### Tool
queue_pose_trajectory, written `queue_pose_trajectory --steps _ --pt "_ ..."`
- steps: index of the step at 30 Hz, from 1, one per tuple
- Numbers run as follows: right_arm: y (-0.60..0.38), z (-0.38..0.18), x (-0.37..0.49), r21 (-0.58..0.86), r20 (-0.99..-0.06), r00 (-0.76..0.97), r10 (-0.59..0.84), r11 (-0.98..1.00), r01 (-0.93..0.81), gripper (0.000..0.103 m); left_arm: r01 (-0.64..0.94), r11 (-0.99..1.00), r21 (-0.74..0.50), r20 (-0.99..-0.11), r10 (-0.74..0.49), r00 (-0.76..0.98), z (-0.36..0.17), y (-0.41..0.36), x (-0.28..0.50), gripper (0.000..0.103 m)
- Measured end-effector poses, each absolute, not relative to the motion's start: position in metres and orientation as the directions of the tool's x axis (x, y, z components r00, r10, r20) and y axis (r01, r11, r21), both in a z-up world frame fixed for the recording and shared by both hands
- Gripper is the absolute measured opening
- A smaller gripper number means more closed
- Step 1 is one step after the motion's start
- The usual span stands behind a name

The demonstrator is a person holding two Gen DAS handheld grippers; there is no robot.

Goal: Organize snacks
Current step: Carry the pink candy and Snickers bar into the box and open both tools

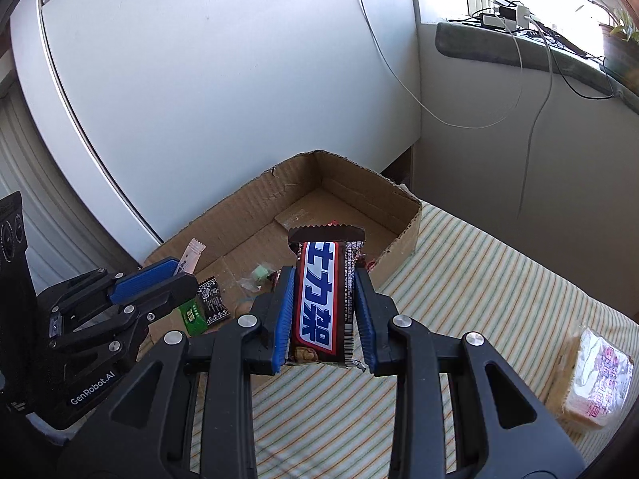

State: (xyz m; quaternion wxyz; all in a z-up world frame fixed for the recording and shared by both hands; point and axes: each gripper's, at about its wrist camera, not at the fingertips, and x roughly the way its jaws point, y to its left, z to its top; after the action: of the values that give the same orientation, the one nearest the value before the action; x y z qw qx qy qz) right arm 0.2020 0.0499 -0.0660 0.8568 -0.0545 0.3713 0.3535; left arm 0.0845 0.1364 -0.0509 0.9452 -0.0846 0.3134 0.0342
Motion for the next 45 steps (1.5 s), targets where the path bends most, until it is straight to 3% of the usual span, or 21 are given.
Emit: queue_pose_trajectory --steps 39,40,41,42,43,45 --pt "0.104 -0.091 0.221 0.126 -0.713 0.441 0.545 0.718 -0.684 0.03 -0.156 0.979 -0.13 -0.626 0.041 0.779 -0.065 0.159 0.095 0.02" --pt "0.104 -0.091 0.221 0.125 -0.713 0.443 0.544 0.72 -0.683 0.031 -0.159 0.979 -0.126 -0.627 0.046 0.778 -0.065 0.159 0.095 0.022" --pt "0.104 -0.091 0.221 0.12 -0.713 0.447 0.54 0.723 -0.681 0.033 -0.163 0.979 -0.121 -0.628 0.052 0.777 -0.065 0.159 0.095 0.032" --pt "0.103 -0.091 0.222 0.113 -0.712 0.454 0.535 0.727 -0.678 0.043 -0.168 0.979 -0.117 -0.627 0.058 0.777 -0.065 0.159 0.095 0.048" --pt "0.102 -0.091 0.222 0.107 -0.71 0.464 0.53 0.732 -0.673 0.058 -0.172 0.978 -0.115 -0.623 0.063 0.779 -0.065 0.159 0.094 0.056" --pt "0.098 -0.088 0.221 0.094 -0.695 0.489 0.527 0.741 -0.664 0.074 -0.178 0.978 -0.113 -0.62 0.071 0.781 -0.064 0.159 0.093 0.065"
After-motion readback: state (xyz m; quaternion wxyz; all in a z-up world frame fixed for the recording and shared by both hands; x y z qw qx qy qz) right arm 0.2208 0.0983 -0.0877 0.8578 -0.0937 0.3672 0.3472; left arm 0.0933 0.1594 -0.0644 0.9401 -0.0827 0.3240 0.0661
